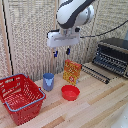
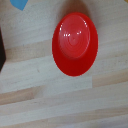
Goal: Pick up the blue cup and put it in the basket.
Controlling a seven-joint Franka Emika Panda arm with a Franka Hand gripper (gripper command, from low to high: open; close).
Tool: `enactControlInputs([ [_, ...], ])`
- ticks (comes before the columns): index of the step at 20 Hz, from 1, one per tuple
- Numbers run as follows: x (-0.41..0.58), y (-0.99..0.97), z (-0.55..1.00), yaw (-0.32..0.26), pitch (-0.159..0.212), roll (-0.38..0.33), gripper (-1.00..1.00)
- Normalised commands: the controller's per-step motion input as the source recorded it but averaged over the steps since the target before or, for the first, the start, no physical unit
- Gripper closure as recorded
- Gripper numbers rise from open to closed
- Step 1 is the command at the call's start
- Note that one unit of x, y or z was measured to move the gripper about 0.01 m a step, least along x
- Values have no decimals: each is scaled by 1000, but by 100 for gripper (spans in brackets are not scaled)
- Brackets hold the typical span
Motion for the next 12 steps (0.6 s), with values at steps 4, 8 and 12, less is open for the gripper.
enactControlInputs([
  [4,610,10,-284,2,18,2,-100],
  [8,789,0,-367,14,13,6,-100],
  [12,741,0,-402,16,21,12,-100],
])
